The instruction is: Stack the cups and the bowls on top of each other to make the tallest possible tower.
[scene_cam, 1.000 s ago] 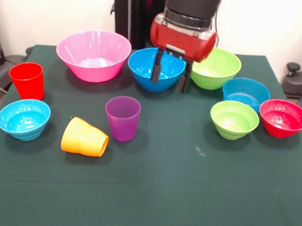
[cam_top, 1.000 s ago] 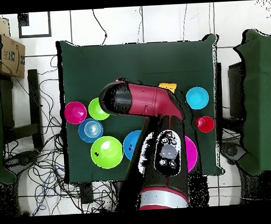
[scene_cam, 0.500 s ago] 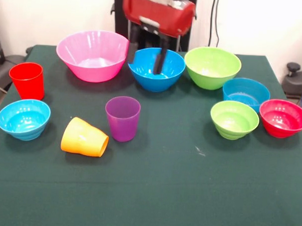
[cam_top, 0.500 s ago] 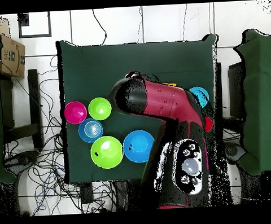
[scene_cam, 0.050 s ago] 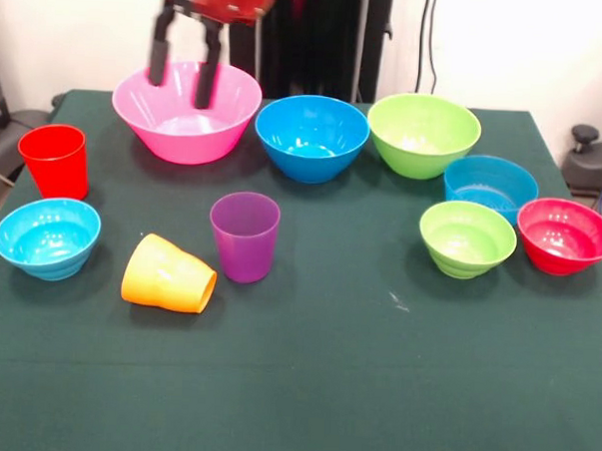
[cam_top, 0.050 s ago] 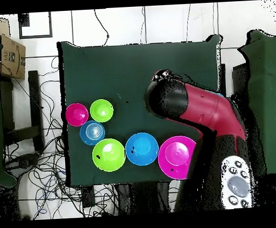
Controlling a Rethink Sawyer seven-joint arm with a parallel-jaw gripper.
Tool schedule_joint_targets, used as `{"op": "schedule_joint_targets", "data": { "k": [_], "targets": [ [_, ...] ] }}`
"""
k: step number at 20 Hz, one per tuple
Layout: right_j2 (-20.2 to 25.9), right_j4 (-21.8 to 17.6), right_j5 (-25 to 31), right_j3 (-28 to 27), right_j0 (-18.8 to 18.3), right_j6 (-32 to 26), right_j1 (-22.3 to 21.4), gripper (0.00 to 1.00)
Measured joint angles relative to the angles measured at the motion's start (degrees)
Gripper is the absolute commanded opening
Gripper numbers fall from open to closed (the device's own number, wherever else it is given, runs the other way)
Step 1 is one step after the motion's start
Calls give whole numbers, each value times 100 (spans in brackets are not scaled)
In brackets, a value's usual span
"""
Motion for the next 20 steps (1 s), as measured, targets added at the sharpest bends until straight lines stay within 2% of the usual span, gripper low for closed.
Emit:
{"op": "schedule_joint_targets", "data": {
  "k": [6, 20],
  "targets": [
    [23, -4, -1, 50, -196, 0, -14, 100],
    [256, -376, -1, 184, -118, 0, 7, 100]
  ]
}}
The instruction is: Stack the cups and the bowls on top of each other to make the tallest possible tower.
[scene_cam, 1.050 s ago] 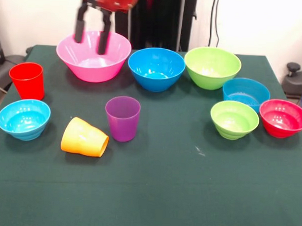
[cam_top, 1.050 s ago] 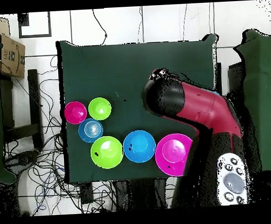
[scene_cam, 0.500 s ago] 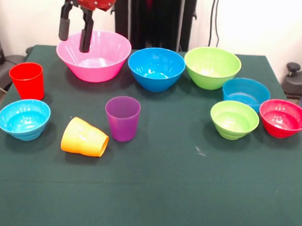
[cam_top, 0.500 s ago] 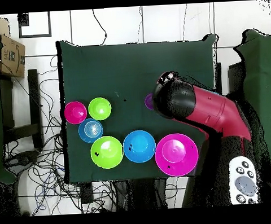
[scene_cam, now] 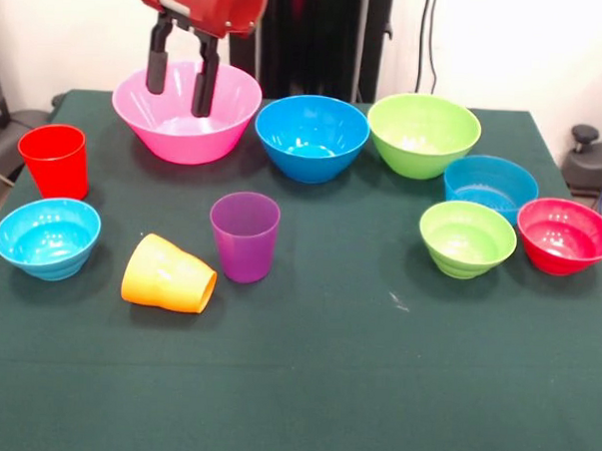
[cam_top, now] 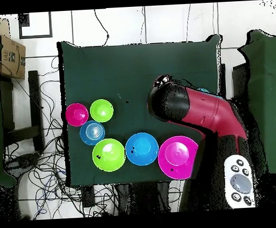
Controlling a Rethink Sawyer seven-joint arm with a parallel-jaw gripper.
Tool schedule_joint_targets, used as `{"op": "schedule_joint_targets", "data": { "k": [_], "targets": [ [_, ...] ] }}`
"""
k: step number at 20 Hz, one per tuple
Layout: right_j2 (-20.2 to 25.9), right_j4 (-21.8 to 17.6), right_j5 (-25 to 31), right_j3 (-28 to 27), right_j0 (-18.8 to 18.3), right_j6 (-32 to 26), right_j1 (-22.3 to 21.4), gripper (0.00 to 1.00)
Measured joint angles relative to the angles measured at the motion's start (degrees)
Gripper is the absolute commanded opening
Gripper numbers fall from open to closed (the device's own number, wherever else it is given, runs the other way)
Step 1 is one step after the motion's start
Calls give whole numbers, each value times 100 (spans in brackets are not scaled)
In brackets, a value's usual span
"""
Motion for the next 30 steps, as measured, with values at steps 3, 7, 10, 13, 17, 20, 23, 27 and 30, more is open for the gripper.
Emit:
{"op": "schedule_joint_targets", "data": {
  "k": [3, 7, 10, 13, 17, 20, 23, 27, 30],
  "targets": [
    [-1, -27, 0, 14, 60, 0, 13, 100],
    [-12, -31, 0, 14, 238, 0, 31, 100],
    [-61, -33, 0, 13, 433, 0, 52, 100],
    [-143, -30, 0, 4, 690, 0, 122, 100],
    [-294, 19, 0, -53, 1129, 28, 353, 100],
    [-410, 87, -1, -115, 1466, 84, 606, 100],
    [-445, 111, -2, -135, 1596, 105, 736, 100],
    [-510, 165, -12, -142, 1778, 145, 1007, 100],
    [-570, 233, -76, -142, 1864, 194, 1215, 100]
  ]
}}
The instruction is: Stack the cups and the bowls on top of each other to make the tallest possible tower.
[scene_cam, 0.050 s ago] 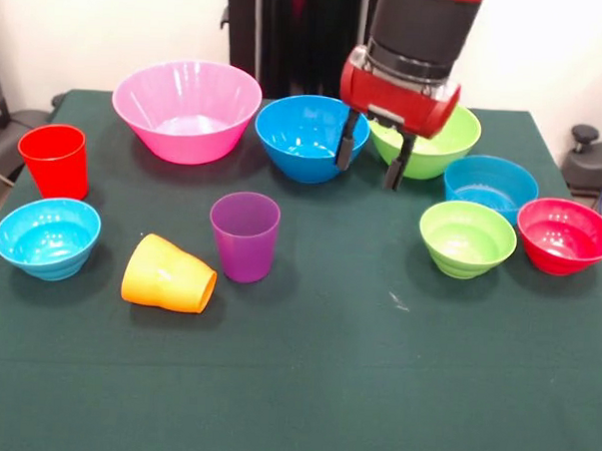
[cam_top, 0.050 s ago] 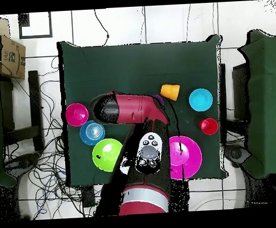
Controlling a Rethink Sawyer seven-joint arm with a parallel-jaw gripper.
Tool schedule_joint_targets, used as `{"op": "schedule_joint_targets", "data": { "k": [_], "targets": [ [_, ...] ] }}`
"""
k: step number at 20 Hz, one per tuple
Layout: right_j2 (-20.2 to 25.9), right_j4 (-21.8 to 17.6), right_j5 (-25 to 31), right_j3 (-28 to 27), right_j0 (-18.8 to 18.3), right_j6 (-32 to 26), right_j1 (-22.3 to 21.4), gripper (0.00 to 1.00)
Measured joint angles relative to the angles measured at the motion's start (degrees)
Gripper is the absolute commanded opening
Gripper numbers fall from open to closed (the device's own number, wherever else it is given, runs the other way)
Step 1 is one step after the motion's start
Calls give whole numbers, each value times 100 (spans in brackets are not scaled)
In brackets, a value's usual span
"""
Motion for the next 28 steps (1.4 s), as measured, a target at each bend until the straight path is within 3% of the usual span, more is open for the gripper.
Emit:
{"op": "schedule_joint_targets", "data": {
  "k": [15, 28],
  "targets": [
    [-431, 359, -147, -44, 382, 255, 547, 100],
    [-496, 368, -59, -221, 213, 255, 332, 100]
  ]
}}
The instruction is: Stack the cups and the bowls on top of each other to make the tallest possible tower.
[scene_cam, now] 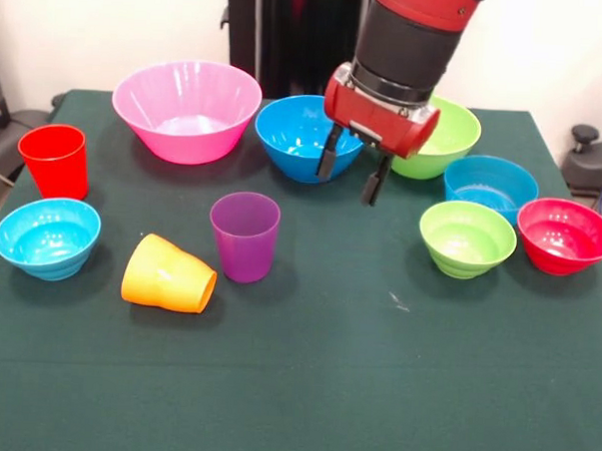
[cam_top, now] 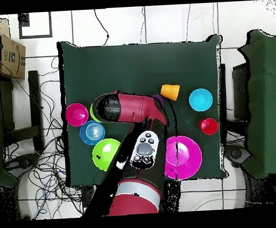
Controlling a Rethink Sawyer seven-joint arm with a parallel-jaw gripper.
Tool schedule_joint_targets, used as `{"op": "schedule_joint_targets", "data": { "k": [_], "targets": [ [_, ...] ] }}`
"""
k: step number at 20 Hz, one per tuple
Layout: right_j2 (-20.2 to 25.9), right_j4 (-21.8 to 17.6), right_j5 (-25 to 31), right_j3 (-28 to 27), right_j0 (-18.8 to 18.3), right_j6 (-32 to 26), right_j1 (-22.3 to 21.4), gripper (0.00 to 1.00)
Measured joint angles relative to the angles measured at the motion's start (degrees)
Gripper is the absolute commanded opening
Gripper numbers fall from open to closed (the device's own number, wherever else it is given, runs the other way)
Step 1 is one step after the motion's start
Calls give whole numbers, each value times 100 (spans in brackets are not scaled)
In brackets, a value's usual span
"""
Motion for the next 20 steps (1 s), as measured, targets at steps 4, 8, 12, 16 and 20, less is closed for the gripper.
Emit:
{"op": "schedule_joint_targets", "data": {
  "k": [4, 8, 12, 16, 20],
  "targets": [
    [-24, -1, 86, -65, -17, 0, -157, 100],
    [-36, -1, 194, -188, -18, 0, -268, 100],
    [-42, 4, 371, -364, -9, 0, -322, 100],
    [-49, 53, 440, -545, 23, 0, -313, 100],
    [-48, 113, 440, -581, 31, 0, -303, 100]
  ]
}}
